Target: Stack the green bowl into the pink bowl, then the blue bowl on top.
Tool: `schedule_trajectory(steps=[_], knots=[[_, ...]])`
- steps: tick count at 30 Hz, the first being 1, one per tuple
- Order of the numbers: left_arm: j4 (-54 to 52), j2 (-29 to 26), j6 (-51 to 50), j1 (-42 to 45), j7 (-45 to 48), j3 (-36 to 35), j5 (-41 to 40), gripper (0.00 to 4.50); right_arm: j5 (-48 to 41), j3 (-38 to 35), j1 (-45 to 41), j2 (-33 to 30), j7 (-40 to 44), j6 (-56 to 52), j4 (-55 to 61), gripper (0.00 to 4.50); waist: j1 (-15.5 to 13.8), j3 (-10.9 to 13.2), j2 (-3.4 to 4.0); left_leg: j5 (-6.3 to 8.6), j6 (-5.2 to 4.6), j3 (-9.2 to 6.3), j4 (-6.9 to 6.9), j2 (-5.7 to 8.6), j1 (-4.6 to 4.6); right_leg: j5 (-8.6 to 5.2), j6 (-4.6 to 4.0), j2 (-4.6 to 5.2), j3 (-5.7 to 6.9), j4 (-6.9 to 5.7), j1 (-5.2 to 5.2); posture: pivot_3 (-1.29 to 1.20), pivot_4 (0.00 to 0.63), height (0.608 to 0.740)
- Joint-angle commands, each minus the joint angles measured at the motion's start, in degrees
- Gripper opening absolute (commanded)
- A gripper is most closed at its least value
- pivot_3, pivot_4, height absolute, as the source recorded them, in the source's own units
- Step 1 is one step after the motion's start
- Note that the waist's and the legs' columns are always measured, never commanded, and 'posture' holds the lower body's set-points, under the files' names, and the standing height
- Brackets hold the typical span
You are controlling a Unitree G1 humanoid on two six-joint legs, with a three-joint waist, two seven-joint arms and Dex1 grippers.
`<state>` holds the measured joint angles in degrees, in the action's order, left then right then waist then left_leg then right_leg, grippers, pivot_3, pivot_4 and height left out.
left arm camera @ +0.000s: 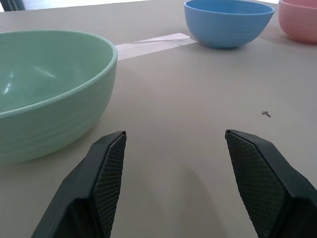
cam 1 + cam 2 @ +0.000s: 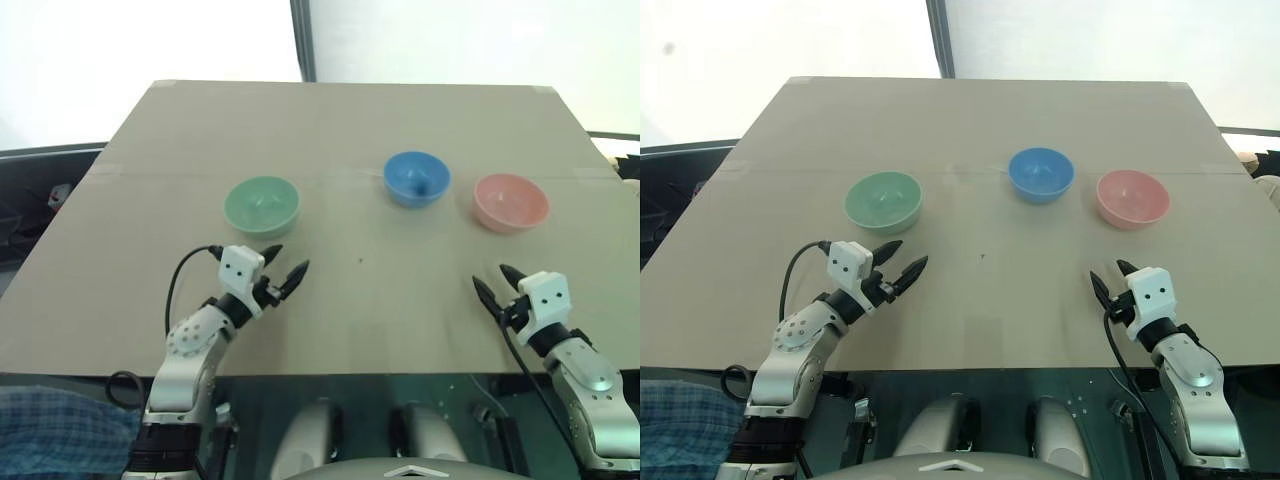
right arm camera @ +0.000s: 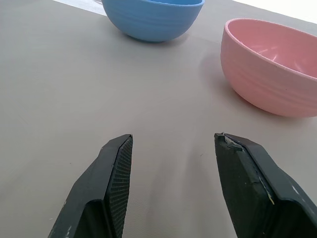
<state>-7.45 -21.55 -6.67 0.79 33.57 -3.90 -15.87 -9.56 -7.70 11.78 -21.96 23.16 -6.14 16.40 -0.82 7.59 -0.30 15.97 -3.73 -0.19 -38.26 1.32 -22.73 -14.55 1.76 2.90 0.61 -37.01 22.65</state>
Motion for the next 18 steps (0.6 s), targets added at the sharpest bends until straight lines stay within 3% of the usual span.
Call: schedule_trajectory(steps=[1, 18], knots=[[-3.3, 0.27, 1.67, -0.63, 0.63, 0.32, -0.63, 3.38, -0.52, -0.97, -1.16, -0.33, 0.05, 0.65, 1.12, 2.74, 0.01, 0.0, 0.0, 0.0, 0.0, 0.0, 0.0, 0.0, 0.0, 0.0, 0.0, 0.0, 0.0, 0.0, 0.0, 0.0, 0.15, 0.74], [-4.81, 1.33, 1.85, -2.16, 1.59, 0.32, -2.33, 3.38, -0.27, -1.42, -2.4, -0.76, 0.51, 1.3, -0.56, 2.74, 0.0, 0.0, 0.0, -0.01, 0.0, 0.0, -0.01, 0.0, 0.0, 0.0, 0.0, -0.01, 0.01, 0.0, -0.01, 0.0, 0.15, 0.74]])
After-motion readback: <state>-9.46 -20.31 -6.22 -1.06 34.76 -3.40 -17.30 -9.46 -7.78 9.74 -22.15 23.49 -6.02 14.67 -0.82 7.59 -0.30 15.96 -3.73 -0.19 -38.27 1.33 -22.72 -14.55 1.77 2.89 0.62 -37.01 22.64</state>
